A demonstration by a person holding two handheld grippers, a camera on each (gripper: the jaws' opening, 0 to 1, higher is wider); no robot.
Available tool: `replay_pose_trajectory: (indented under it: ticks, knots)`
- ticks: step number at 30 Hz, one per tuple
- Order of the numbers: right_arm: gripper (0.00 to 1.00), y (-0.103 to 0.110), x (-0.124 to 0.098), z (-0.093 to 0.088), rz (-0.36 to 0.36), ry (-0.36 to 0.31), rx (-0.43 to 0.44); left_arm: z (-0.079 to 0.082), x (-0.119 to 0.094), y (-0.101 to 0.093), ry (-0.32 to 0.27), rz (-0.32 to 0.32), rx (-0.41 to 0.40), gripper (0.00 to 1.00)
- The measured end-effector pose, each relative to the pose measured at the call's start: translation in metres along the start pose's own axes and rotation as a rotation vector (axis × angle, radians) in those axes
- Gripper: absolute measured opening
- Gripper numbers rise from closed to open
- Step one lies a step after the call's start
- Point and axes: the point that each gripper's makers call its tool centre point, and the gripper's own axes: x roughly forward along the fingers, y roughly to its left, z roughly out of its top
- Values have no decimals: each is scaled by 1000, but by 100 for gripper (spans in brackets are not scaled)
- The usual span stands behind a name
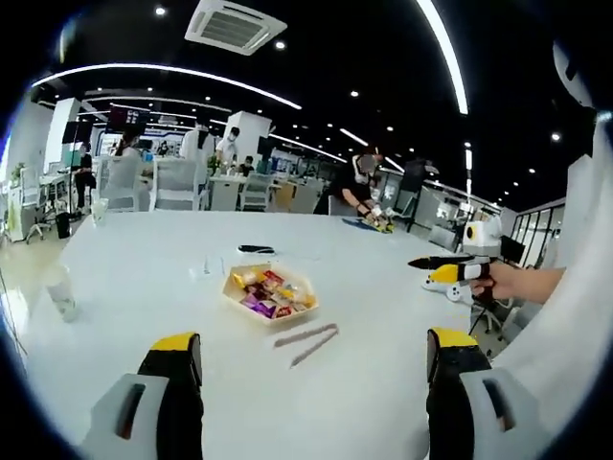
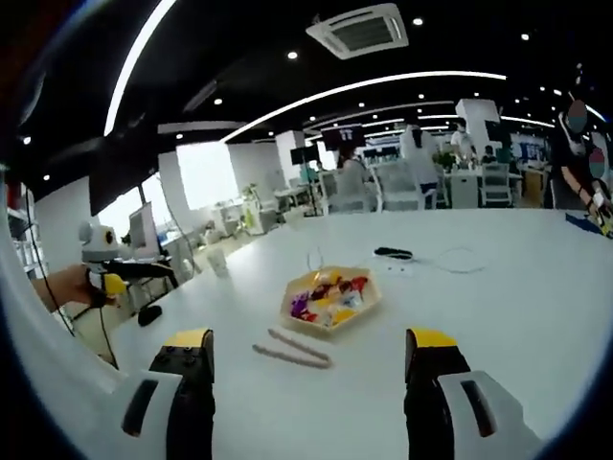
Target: Place the target food into the container with the food tongs after gripping and lifting it, then release it inside without dropping or visibly crushing the food.
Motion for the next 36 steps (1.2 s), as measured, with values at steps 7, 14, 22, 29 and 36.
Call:
replay_pose_trajectory:
  ticks: [7,14,22,29,36]
  knots:
    - [83,-3,0,3,-15,-2,10,-3,-1,0,-14,4,-9,99]
    - [82,-4,2,-4,-33,9,38,-6,-1,0,-8,-2,-24,98]
    - [81,-5,5,-4,-41,4,56,-4,-5,3,-36,2,-58,97]
    - [81,-3,9,-4,-40,0,83,-12,-4,5,-13,22,-29,97]
    - [82,2,12,-6,-30,9,86,-16,-6,4,-14,20,-36,98]
